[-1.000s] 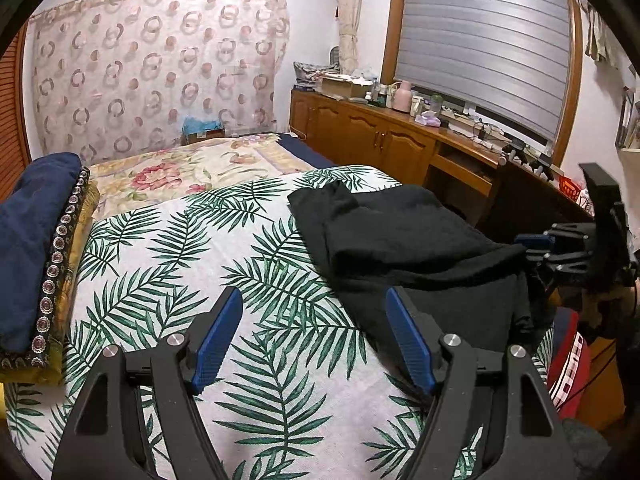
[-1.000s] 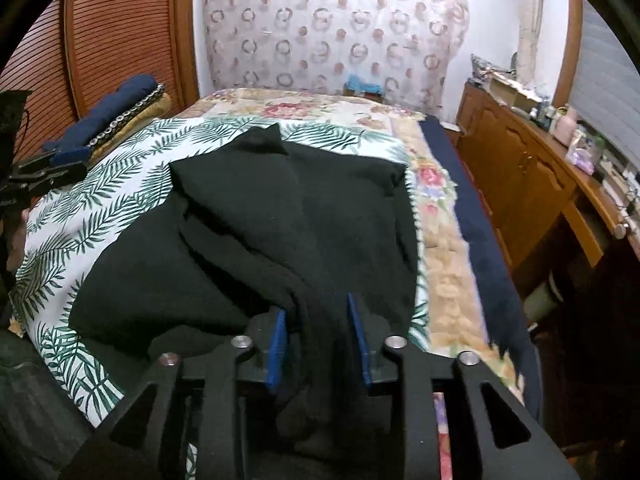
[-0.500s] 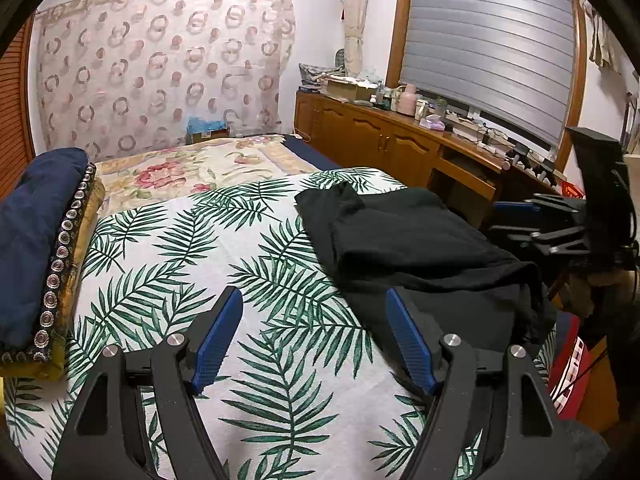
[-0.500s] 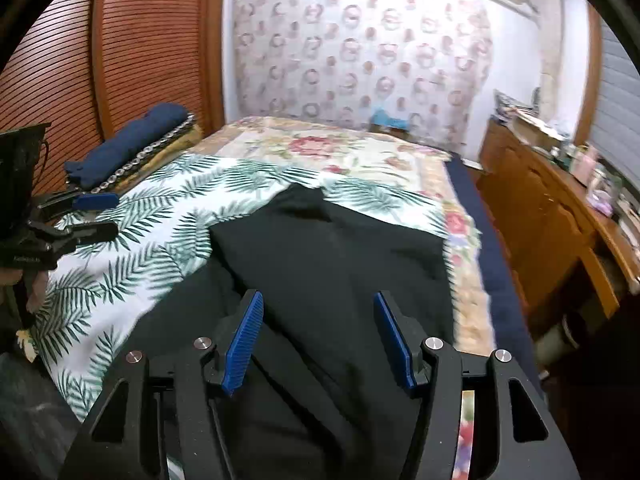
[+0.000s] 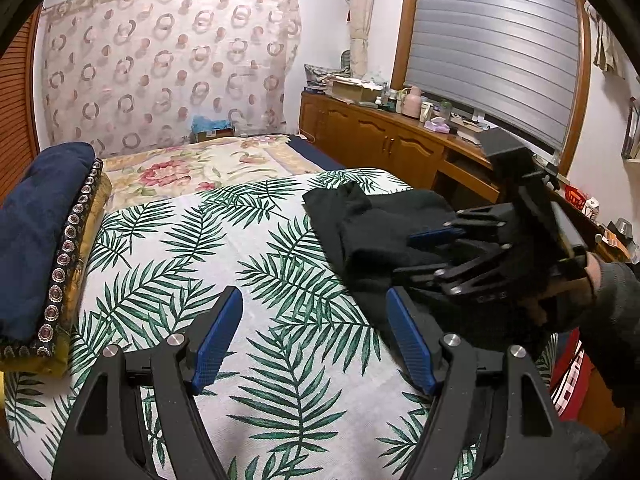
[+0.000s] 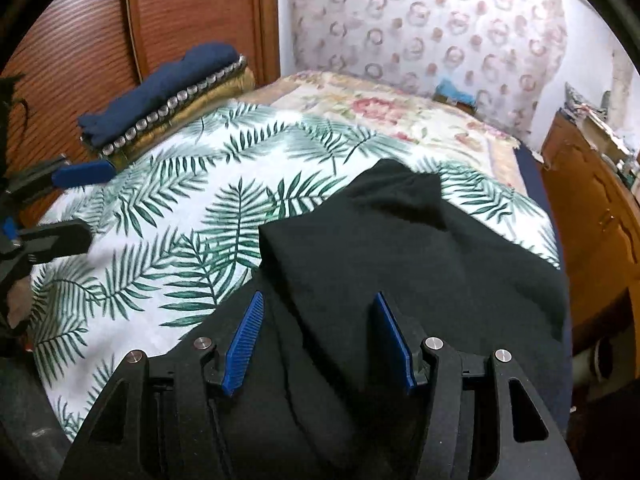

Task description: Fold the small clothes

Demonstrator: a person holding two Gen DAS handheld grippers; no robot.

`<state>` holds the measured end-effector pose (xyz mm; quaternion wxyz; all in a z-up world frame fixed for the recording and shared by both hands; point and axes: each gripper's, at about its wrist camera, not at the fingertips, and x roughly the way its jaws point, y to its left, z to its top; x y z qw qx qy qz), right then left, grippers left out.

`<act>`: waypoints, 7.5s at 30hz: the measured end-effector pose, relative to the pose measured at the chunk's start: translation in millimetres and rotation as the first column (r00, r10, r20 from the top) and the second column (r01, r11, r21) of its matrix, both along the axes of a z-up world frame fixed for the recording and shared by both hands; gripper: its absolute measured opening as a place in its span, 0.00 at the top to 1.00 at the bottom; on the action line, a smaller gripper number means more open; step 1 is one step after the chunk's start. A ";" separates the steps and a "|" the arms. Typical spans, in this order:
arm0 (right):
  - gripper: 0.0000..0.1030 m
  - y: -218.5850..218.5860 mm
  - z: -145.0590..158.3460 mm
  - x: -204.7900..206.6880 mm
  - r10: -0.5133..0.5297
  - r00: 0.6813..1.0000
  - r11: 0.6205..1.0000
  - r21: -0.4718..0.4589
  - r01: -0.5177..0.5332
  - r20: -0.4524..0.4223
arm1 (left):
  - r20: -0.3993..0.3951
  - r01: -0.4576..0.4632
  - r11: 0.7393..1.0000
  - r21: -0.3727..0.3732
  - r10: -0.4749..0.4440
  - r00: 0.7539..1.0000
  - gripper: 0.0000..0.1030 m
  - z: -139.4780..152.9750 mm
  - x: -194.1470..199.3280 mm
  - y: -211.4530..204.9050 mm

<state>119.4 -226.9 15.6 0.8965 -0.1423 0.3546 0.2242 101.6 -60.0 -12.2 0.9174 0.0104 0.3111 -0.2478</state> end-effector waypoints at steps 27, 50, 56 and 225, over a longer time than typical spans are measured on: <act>0.93 -118.1 59.3 28.0 -0.352 0.924 0.934 0.124 0.336 0.147 | -0.015 0.015 1.000 0.004 -0.015 1.000 0.27 -5.4 -0.6 -3.8; 0.64 -138.6 26.7 -147.0 -0.403 0.909 0.915 0.053 0.400 0.107 | -0.077 0.182 0.983 0.027 -0.179 0.981 0.27 -22.9 -20.2 -54.7; 0.64 -136.2 16.6 -162.0 -0.394 0.918 0.917 0.072 0.391 0.031 | -0.110 0.208 0.978 0.026 -0.204 0.973 0.27 -28.9 -27.8 -64.7; 0.42 -129.6 101.9 97.2 -0.192 0.980 0.976 0.114 0.187 0.042 | -0.208 0.172 0.979 0.111 -0.147 0.967 0.33 -29.0 212.1 -112.1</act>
